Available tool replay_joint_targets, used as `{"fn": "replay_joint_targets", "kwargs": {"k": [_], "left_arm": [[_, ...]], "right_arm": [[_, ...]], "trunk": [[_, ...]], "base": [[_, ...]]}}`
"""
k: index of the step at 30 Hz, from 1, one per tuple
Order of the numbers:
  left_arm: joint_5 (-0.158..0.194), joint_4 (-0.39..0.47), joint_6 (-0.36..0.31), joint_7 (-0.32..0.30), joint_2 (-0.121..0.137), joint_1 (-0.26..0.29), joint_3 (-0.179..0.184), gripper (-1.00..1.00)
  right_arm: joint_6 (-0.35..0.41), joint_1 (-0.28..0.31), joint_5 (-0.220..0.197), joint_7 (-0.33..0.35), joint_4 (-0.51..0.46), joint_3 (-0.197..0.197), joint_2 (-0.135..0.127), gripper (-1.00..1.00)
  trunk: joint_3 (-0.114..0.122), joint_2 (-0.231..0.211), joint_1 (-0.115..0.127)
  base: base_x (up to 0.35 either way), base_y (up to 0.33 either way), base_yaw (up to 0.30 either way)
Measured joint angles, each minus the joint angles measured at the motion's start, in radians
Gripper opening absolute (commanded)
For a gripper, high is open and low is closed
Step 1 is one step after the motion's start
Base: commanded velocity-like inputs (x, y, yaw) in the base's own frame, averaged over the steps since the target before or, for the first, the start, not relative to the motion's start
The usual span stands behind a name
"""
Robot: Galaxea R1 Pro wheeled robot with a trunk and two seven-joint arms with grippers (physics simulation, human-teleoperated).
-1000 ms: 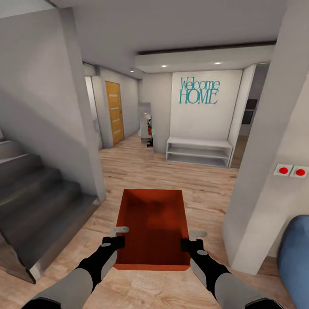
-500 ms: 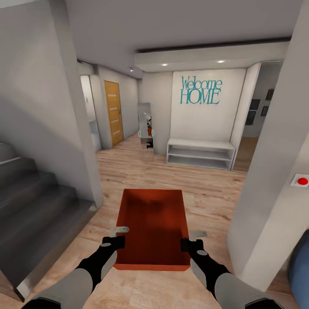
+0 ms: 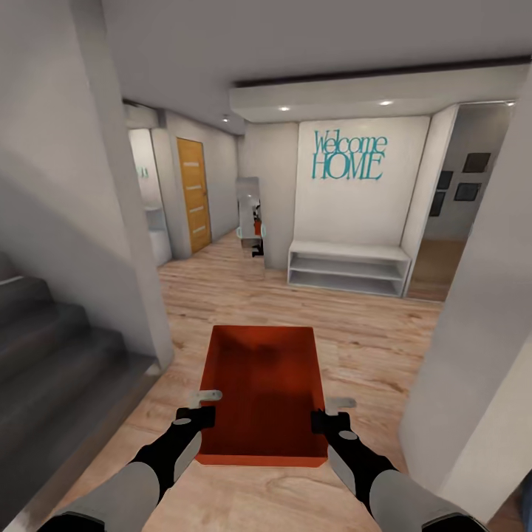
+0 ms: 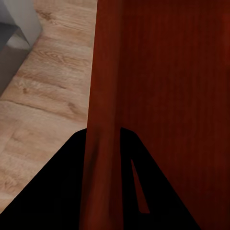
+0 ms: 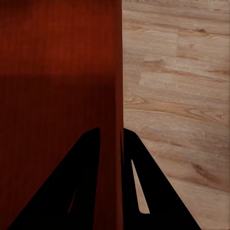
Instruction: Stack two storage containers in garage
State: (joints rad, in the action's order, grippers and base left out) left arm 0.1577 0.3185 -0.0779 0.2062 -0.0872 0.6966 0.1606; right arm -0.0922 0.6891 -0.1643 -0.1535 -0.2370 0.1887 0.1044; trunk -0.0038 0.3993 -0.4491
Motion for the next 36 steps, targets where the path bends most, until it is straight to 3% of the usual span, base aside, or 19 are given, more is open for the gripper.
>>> {"fn": "replay_joint_targets", "kwargs": {"k": [36], "left_arm": [[-0.001,-0.001,-0.001,0.000,0.000,0.000,-0.002,-1.00]], "right_arm": [[0.001,0.000,0.002,-0.002,0.000,0.000,0.001,-1.00]], "trunk": [[0.000,0.000,0.000]], "base": [[0.322,0.000,0.000]]}}
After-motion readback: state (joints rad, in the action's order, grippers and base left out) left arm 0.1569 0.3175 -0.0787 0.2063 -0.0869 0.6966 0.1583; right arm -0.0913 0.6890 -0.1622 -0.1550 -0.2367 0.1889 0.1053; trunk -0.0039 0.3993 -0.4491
